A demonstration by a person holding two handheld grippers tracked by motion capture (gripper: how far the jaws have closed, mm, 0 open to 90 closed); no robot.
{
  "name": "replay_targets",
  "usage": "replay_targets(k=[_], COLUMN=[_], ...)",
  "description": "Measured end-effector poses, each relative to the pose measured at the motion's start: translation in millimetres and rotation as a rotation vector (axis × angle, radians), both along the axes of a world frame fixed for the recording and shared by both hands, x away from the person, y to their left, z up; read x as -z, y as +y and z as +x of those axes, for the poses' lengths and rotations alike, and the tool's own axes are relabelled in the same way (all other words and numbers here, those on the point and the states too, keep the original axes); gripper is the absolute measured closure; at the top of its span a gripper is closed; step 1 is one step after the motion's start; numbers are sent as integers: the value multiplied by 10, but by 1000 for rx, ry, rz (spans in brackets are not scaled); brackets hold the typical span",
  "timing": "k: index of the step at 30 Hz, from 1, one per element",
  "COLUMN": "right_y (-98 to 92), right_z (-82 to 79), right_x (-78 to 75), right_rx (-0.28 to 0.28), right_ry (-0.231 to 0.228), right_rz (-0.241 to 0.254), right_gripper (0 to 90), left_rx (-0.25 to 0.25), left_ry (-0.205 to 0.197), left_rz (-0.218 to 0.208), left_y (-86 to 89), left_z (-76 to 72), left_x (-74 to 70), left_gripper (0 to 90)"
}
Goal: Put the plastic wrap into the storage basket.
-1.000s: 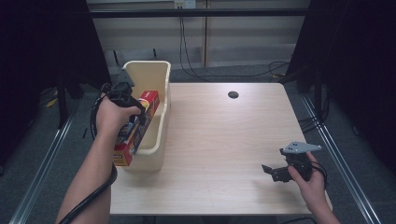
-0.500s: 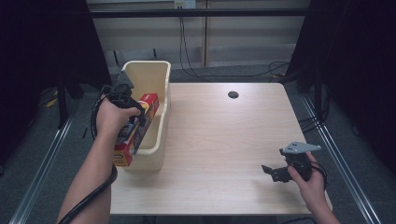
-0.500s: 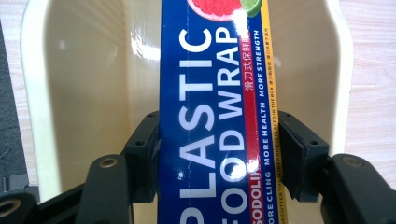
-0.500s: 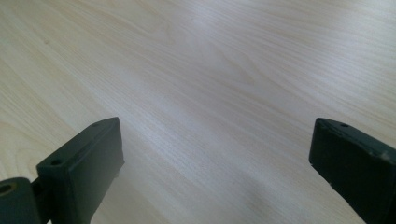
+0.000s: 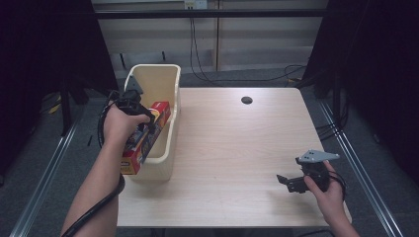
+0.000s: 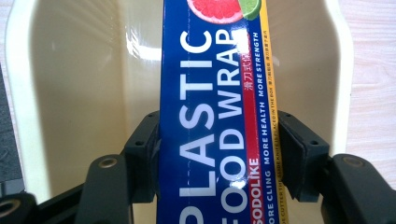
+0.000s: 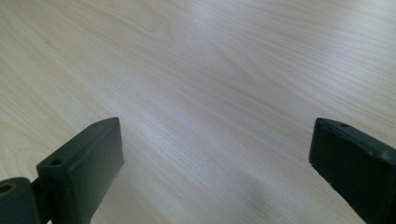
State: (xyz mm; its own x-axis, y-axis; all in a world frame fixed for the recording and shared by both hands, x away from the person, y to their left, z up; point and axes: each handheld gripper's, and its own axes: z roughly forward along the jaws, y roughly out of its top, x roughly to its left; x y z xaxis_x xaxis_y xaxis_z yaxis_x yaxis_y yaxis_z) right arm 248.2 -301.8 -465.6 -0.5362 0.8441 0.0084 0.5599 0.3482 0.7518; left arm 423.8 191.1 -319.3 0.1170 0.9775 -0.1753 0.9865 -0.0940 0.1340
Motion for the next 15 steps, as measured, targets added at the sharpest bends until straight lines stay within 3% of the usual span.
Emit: replay_targets(k=[15], right_y=[11], right_z=[3], right_x=[10], right_rx=[0], right_ry=[7], right_rz=[-3], right_gripper=[28], left_rx=[2], left_ry=[20], left_rz=[-9], left_y=[11], left_z=[31], left_x=[72], left_gripper=[404])
